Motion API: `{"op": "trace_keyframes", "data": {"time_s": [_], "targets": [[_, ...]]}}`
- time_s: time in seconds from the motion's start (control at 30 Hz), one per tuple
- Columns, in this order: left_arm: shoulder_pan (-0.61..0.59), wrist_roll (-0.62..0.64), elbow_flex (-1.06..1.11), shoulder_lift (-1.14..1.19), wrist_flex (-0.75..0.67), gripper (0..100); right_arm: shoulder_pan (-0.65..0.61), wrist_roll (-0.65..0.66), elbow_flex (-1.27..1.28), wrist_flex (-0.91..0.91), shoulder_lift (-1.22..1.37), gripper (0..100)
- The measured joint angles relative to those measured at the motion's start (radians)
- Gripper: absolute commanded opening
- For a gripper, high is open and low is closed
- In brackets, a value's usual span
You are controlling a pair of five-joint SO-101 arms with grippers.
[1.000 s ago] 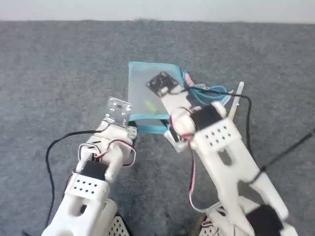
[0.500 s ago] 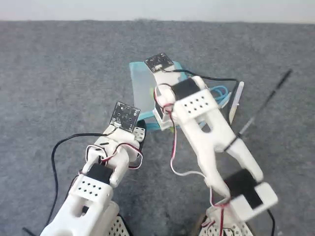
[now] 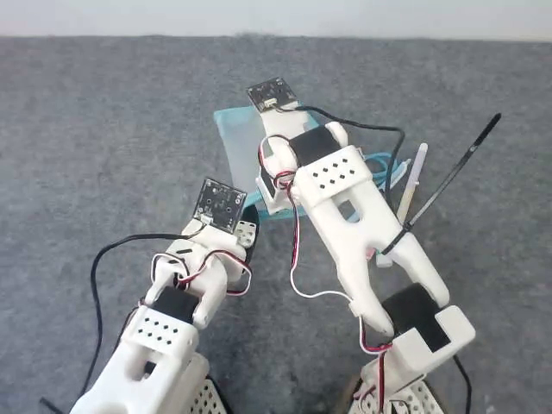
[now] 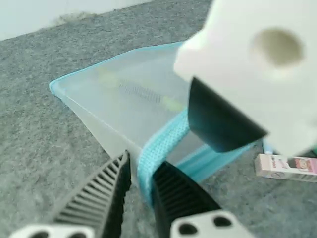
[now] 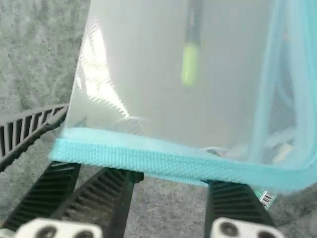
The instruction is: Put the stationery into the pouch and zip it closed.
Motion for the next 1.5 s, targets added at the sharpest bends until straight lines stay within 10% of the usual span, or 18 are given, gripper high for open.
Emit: {"op": "trace_keyframes", "data": {"time_s": [0.6,0.9,1.5], "targets": [[-0.094,-0.008,0.003,-0.002,0.005,1,0.028,0.210,-0.026,0.206,-0.255,20.9],[-0.196,-0.003,0.003,-0.002,0.005,1,0.275,0.239,-0.011,0.267,-0.269,20.9],[-0.221,-0.003,0.003,-0.002,0.006,1,0.525,0.250,0.385,-0.224,-0.180,20.9]]}}
